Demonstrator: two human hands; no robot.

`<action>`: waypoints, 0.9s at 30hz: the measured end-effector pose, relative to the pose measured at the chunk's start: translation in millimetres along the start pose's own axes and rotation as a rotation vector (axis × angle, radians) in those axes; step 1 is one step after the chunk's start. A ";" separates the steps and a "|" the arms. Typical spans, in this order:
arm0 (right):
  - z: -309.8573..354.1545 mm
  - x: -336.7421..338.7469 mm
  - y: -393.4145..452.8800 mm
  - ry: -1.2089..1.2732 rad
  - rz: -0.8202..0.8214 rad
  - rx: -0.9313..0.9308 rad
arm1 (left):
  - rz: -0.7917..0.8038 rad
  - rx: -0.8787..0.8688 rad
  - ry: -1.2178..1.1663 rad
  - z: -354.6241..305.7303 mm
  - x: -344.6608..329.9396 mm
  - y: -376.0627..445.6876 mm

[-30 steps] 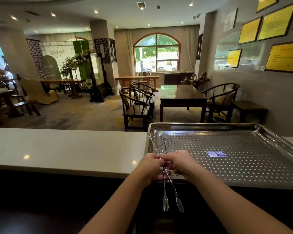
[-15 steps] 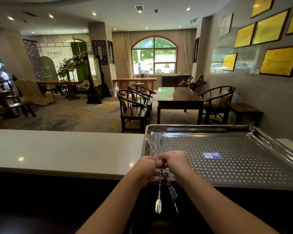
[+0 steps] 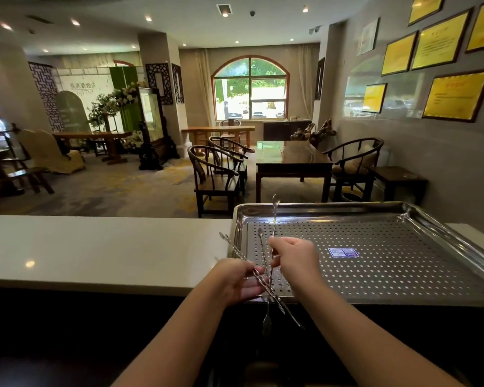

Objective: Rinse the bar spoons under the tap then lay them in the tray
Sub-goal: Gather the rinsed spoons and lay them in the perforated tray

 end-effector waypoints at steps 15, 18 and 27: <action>-22.9 44.1 93.9 -0.122 -0.135 -0.145 | -0.104 -0.117 0.022 -5.3 5.1 -6.2; -34.9 30.1 108.7 -0.324 -0.075 -0.112 | -0.093 -0.153 0.067 -6.2 1.4 -10.9; -66.1 0.7 117.7 -0.825 0.077 -0.116 | -0.077 -0.182 0.077 -7.1 -2.5 -14.6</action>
Point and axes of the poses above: each hand's wrist, its own y-axis towards the middle knuckle, its own x-axis out of the back of the hand, z = x × y, the point moved 8 cm from there along y, towards the middle knuckle, and after that the axes turned 6 degrees about -y, right-handed, at the moved point
